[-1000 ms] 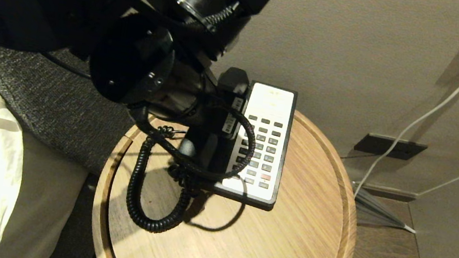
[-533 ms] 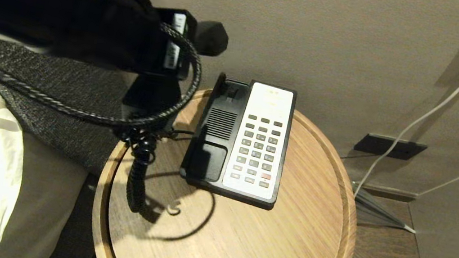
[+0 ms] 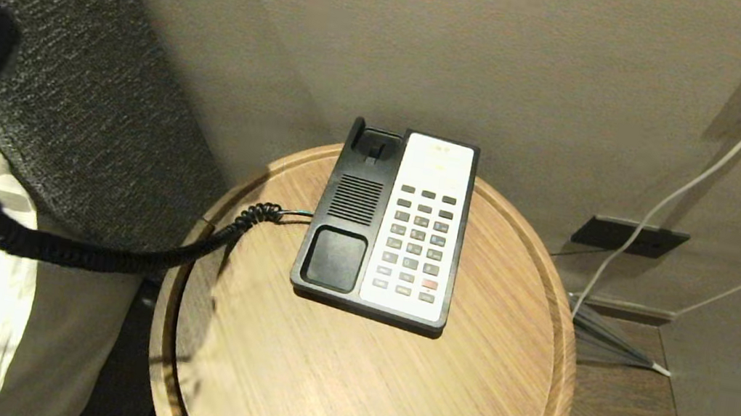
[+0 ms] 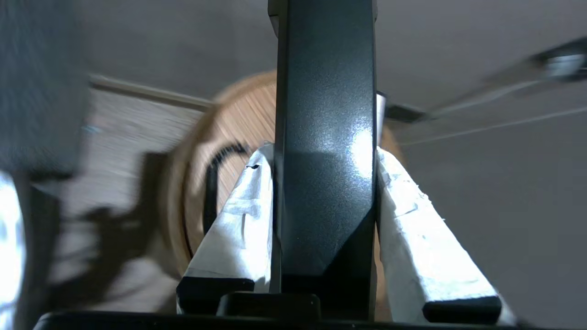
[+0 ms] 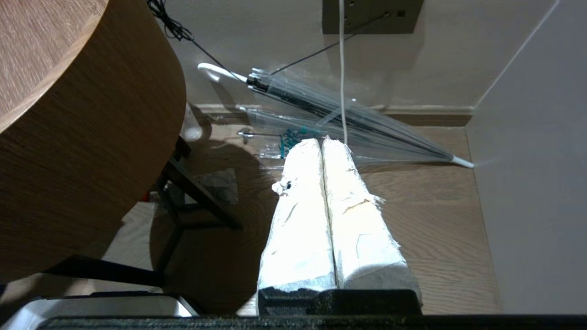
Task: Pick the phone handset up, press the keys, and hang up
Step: Dial the number
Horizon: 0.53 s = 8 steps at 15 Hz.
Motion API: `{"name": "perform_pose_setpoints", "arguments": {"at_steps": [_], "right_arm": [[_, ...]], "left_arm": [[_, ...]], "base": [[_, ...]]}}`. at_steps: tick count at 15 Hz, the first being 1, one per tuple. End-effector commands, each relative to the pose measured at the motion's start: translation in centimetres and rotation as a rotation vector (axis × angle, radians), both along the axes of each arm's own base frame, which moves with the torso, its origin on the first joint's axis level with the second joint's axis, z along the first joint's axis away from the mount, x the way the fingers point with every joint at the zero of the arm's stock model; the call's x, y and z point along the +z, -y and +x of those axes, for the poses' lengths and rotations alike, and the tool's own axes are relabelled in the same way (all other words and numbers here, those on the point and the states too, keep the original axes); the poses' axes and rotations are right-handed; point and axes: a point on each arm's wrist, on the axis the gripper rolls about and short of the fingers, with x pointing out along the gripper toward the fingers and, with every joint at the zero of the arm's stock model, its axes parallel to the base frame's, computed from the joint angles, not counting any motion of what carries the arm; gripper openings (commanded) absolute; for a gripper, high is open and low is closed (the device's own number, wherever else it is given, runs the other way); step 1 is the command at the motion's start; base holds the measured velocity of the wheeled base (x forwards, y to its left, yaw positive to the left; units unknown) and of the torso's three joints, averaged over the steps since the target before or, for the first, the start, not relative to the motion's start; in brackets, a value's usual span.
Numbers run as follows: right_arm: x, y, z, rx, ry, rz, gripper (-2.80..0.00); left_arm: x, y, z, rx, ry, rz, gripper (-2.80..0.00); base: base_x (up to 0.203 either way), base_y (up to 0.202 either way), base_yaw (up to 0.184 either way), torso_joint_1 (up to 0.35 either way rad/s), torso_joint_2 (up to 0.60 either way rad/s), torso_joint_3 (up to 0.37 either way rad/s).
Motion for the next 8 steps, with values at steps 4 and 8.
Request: {"name": "perform_pose_setpoints", "arguments": {"at_steps": [4, 8], "right_arm": [[0.6, 0.0, -0.2, 0.011, 0.019, -0.015, -2.8], [8.1, -0.4, -5.2, 0.169, 0.099, 0.01, -2.8]], "left_arm": [[-2.7, -7.1, -6.0, -0.083, -0.038, -0.296, -2.8], [-2.2, -6.5, -5.5, -0.115, 0.04, -0.398, -2.8]], "base": [[0.0, 0.0, 0.0, 0.0, 0.0, 0.0], [0.0, 0.0, 0.0, 0.0, 0.0, 0.0]]}}
